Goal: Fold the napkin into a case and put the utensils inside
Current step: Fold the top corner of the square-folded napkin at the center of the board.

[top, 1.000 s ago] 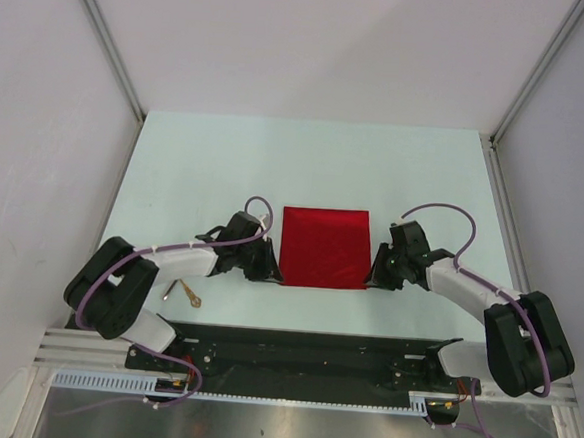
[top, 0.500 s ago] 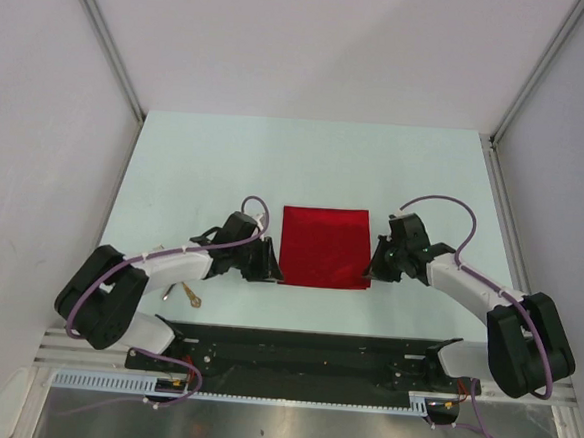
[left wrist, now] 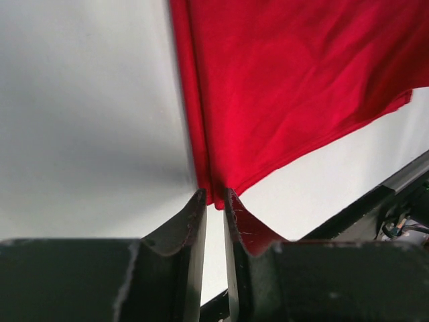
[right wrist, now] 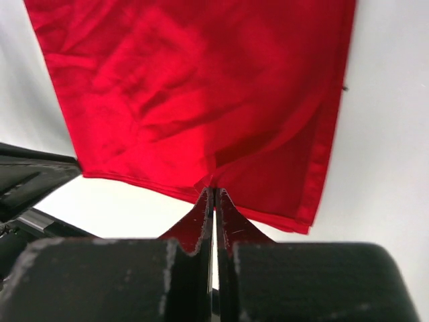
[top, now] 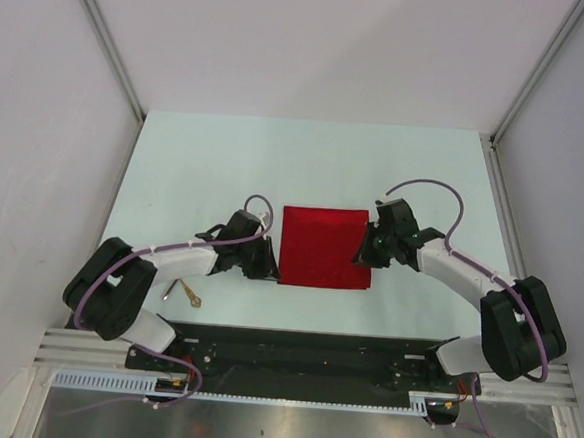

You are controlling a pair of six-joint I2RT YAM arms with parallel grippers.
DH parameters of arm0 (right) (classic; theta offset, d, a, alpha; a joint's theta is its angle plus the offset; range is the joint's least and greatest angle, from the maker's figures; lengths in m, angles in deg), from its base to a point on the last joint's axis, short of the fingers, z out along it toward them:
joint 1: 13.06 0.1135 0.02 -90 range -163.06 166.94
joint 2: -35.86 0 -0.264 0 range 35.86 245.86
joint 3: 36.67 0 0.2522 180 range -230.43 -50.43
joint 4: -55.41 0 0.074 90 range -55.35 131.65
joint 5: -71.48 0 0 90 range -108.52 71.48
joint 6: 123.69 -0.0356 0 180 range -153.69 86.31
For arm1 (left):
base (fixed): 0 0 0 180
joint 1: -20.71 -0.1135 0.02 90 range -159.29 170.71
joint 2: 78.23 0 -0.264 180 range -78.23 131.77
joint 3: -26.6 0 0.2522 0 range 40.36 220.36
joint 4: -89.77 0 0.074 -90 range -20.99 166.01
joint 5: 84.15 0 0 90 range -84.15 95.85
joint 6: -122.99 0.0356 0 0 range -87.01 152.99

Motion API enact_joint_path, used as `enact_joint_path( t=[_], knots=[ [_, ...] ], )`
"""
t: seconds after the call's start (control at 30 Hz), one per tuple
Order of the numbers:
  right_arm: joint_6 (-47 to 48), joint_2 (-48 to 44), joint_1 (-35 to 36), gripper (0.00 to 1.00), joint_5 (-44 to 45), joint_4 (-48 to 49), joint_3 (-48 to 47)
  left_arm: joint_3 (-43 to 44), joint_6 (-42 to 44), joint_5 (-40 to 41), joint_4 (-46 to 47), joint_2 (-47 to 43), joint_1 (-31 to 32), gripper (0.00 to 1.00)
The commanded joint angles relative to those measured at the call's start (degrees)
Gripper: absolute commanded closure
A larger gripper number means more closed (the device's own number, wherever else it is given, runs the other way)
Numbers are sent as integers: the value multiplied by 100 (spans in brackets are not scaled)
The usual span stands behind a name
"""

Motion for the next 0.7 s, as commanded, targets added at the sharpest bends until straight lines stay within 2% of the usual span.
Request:
enact_joint_path(
  t=[0.0, 0.43, 0.67],
  knots=[
    [95, 192, 125, 100, -112, 159, -365, -59, 94, -63, 252, 87, -45, 79],
    [245, 1703, 450, 100, -517, 721, -1806, -261, 138, 113, 296, 87, -36, 83],
    [104, 2889, 494, 100, -886, 1047, -2720, -288, 147, 165, 305, 70, -36, 84]
  ],
)
